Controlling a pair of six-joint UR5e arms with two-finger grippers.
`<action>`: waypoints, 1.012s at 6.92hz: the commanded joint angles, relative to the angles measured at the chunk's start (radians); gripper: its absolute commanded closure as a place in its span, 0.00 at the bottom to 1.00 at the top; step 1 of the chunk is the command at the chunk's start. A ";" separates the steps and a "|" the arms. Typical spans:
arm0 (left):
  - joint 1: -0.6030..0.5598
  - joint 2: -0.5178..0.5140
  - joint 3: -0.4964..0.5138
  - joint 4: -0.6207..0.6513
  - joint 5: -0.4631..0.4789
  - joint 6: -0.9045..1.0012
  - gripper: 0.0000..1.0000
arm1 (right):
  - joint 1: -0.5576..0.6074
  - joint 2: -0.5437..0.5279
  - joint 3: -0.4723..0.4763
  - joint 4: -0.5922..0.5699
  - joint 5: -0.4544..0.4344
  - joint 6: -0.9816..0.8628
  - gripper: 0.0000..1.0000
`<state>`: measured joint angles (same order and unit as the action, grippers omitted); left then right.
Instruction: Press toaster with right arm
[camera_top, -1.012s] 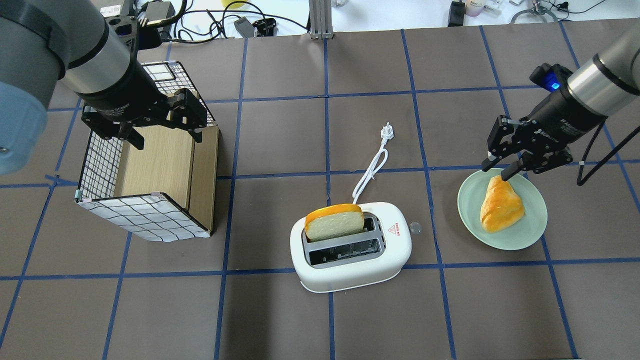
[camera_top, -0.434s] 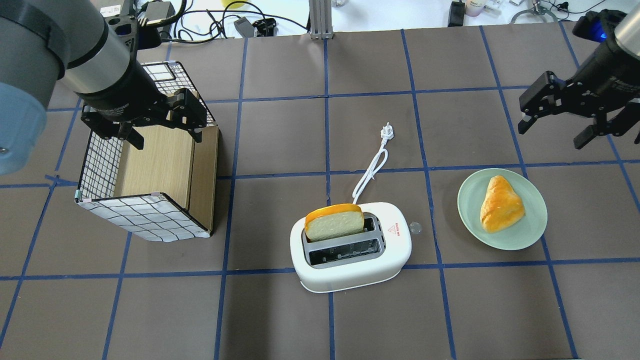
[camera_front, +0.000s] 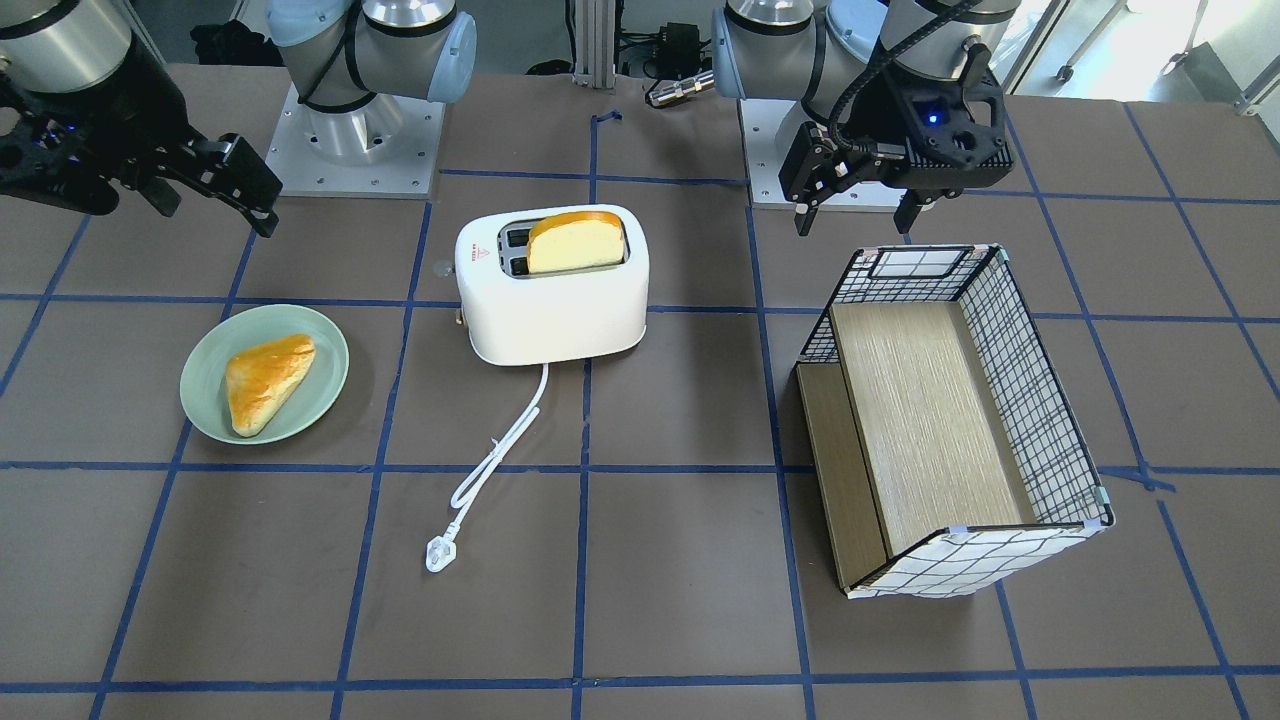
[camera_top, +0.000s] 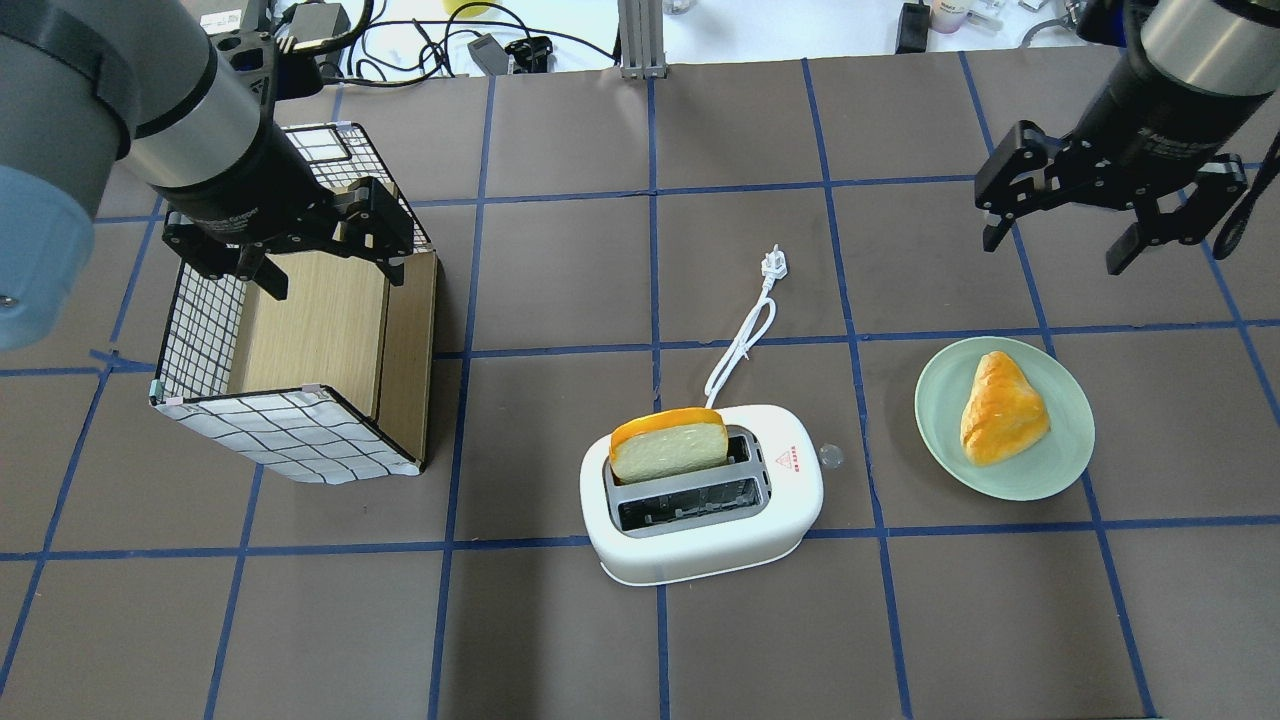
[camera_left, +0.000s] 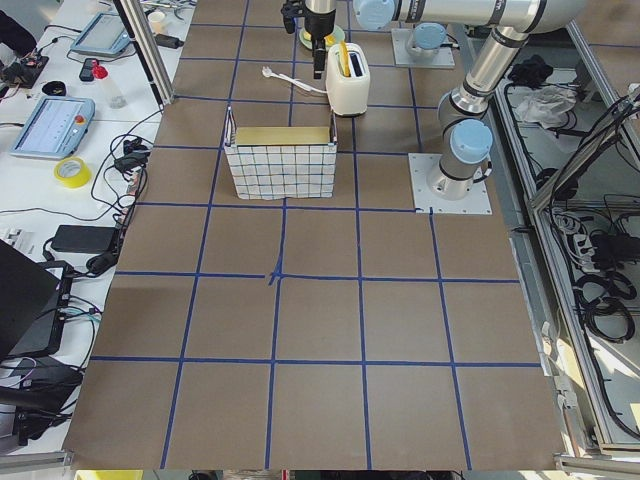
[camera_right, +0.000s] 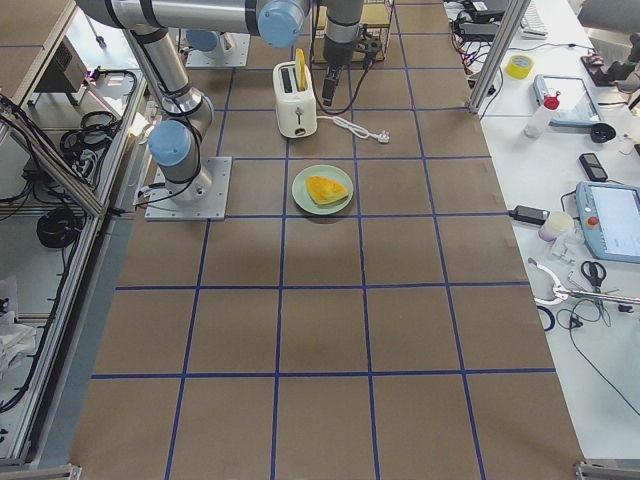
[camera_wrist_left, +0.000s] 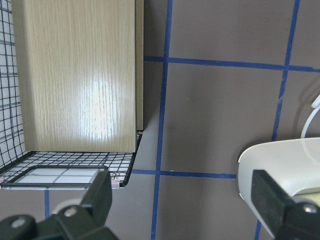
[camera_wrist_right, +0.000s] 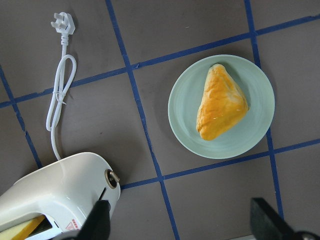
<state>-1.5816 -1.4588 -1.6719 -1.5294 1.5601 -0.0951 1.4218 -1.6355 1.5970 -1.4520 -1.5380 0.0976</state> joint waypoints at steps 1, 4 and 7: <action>0.000 0.000 0.001 0.000 -0.002 0.000 0.00 | 0.081 -0.001 -0.002 -0.025 -0.008 0.095 0.00; 0.000 0.000 0.001 0.000 0.000 0.000 0.00 | 0.146 0.000 0.000 -0.027 -0.010 0.168 0.00; 0.000 0.000 0.000 0.000 0.000 0.000 0.00 | 0.164 0.000 0.007 -0.027 -0.028 0.177 0.00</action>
<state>-1.5815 -1.4588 -1.6712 -1.5294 1.5600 -0.0951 1.5829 -1.6351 1.6010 -1.4788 -1.5546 0.2715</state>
